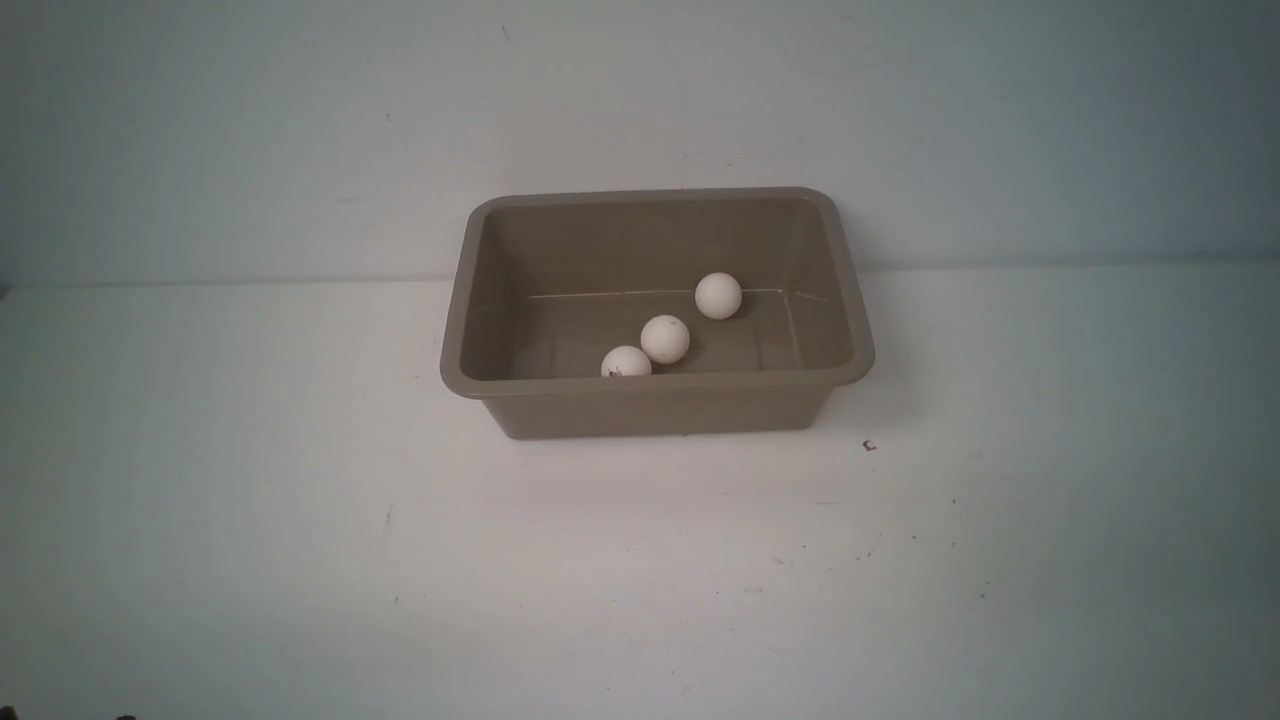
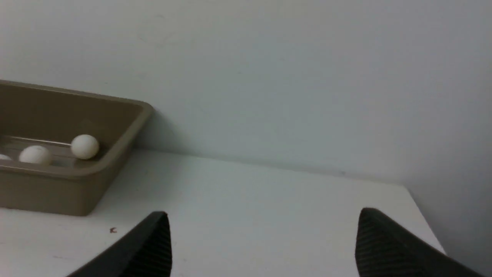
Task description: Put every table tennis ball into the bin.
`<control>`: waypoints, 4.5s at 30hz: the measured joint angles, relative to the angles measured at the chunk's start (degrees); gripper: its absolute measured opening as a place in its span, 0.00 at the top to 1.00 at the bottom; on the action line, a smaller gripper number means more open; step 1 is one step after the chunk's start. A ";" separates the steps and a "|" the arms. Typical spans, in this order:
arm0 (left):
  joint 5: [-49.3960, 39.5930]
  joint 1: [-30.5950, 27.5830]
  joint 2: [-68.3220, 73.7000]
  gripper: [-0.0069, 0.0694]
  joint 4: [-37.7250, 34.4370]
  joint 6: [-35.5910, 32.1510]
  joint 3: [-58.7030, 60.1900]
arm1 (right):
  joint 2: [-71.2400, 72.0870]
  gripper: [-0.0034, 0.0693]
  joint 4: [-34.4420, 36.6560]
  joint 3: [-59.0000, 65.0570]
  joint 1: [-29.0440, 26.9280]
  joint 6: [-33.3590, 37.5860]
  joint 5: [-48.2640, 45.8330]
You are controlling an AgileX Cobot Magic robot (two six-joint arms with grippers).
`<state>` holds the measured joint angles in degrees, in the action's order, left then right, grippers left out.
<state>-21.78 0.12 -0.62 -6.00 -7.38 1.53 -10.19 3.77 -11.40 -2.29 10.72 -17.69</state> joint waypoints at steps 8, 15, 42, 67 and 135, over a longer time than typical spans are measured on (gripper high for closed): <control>0.00 0.00 0.00 0.34 0.00 0.00 0.00 | 9.30 0.15 2.42 10.72 -1.19 -0.86 1.98; 0.00 0.00 0.00 0.34 0.00 0.00 0.00 | 10.73 0.15 3.26 11.25 -1.41 -0.87 -5.69; 0.00 0.00 0.00 0.34 0.10 0.00 0.00 | 10.91 0.15 3.70 12.37 1.27 -2.64 -6.06; 0.00 0.00 0.00 0.34 0.15 0.00 0.00 | 10.91 0.15 3.70 12.37 1.27 -2.18 -6.06; 0.00 0.00 0.00 0.34 0.15 0.00 0.00 | 10.91 0.15 3.70 12.37 1.27 -2.18 -6.06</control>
<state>-21.78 0.12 -0.62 -5.85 -7.38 1.53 0.72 7.46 0.97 -1.02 8.54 -23.74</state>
